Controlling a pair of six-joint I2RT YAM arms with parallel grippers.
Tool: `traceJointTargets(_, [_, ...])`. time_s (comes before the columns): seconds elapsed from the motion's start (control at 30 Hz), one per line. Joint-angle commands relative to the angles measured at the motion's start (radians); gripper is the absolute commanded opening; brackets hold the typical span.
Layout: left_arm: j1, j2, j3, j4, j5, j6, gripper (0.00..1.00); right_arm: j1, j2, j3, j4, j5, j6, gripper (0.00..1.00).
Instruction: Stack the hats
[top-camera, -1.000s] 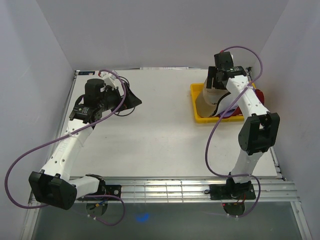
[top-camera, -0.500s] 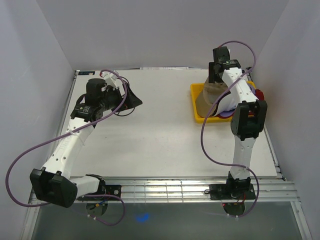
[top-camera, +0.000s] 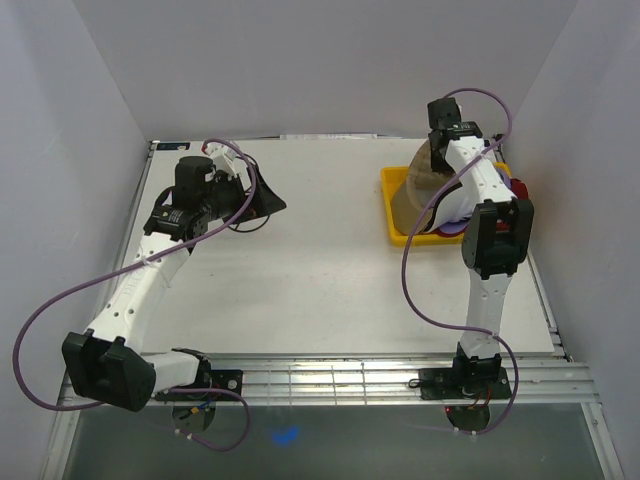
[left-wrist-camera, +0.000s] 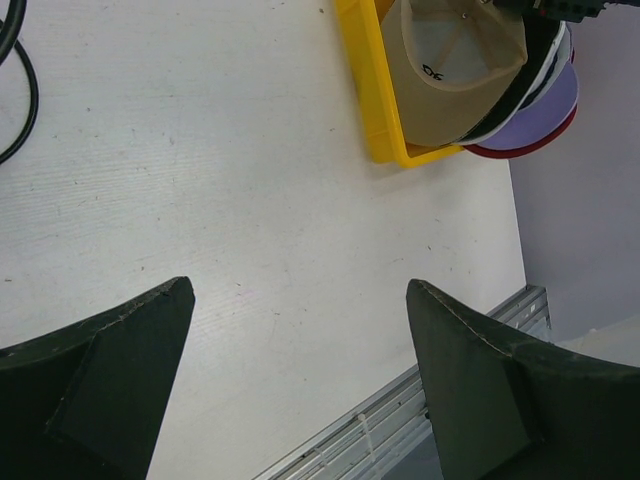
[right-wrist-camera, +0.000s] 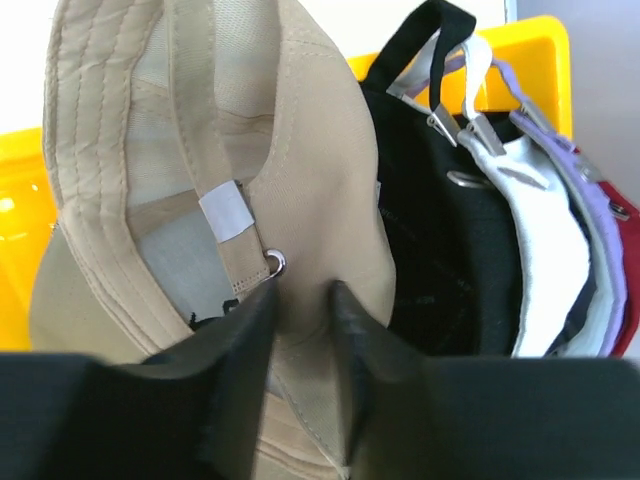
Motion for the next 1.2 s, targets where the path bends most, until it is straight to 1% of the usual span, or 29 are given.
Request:
traceJointTargets(0.0, [-0.005, -0.001, -0.003, 0.030, 0.029, 0.002, 0.98, -0.005, -0.004, 0.059, -0.020, -0.009, 0.004, 0.31])
traceJointTargets(0.03, [-0.005, 0.001, -0.007, 0.033, 0.037, 0.001, 0.98, -0.005, -0.009, 0.081, -0.025, -0.023, 0.012, 0.21])
traceJointTargets(0.07, [-0.005, 0.002, -0.008, 0.041, 0.040, -0.002, 0.98, -0.005, -0.013, 0.087, -0.028, -0.032, 0.016, 0.17])
traceJointTargets(0.1, [-0.005, 0.007, -0.007, 0.047, 0.046, -0.001, 0.97, -0.005, -0.029, 0.093, -0.031, -0.039, 0.021, 0.09])
traceJointTargets(0.13, [-0.006, 0.010, -0.007, 0.058, 0.063, -0.004, 0.97, -0.005, -0.039, 0.104, -0.032, -0.052, 0.028, 0.08])
traceJointTargets(0.23, [-0.017, 0.006, -0.003, 0.101, 0.075, -0.005, 0.95, -0.005, -0.075, 0.124, -0.040, -0.089, 0.039, 0.08])
traceJointTargets(0.37, [-0.060, 0.019, 0.027, 0.131, 0.028, -0.007, 0.95, -0.005, -0.107, 0.199, -0.066, -0.147, 0.067, 0.08])
traceJointTargets(0.47, [-0.093, 0.047, 0.050, 0.168, 0.015, -0.013, 0.95, -0.005, -0.136, 0.225, -0.077, -0.183, 0.088, 0.08])
traceJointTargets(0.57, [-0.156, 0.068, 0.059, 0.228, -0.021, -0.015, 0.98, -0.006, -0.179, 0.228, -0.072, -0.229, 0.122, 0.08])
traceJointTargets(0.67, [-0.237, 0.102, 0.067, 0.303, -0.067, -0.021, 0.98, -0.005, -0.213, 0.226, -0.072, -0.276, 0.162, 0.08])
traceJointTargets(0.77, [-0.284, 0.136, 0.076, 0.378, -0.107, -0.029, 0.98, -0.005, -0.250, 0.202, -0.063, -0.321, 0.200, 0.08])
traceJointTargets(0.9, [-0.362, 0.228, 0.084, 0.481, -0.169, -0.007, 0.98, -0.005, -0.306, 0.159, -0.042, -0.382, 0.248, 0.08])
traceJointTargets(1.0, [-0.391, 0.291, 0.110, 0.576, -0.181, 0.005, 0.98, -0.003, -0.340, 0.153, -0.040, -0.413, 0.278, 0.08])
traceJointTargets(1.17, [-0.451, 0.439, 0.219, 0.624, -0.208, 0.017, 0.98, 0.020, -0.406, 0.089, -0.017, -0.416, 0.320, 0.08])
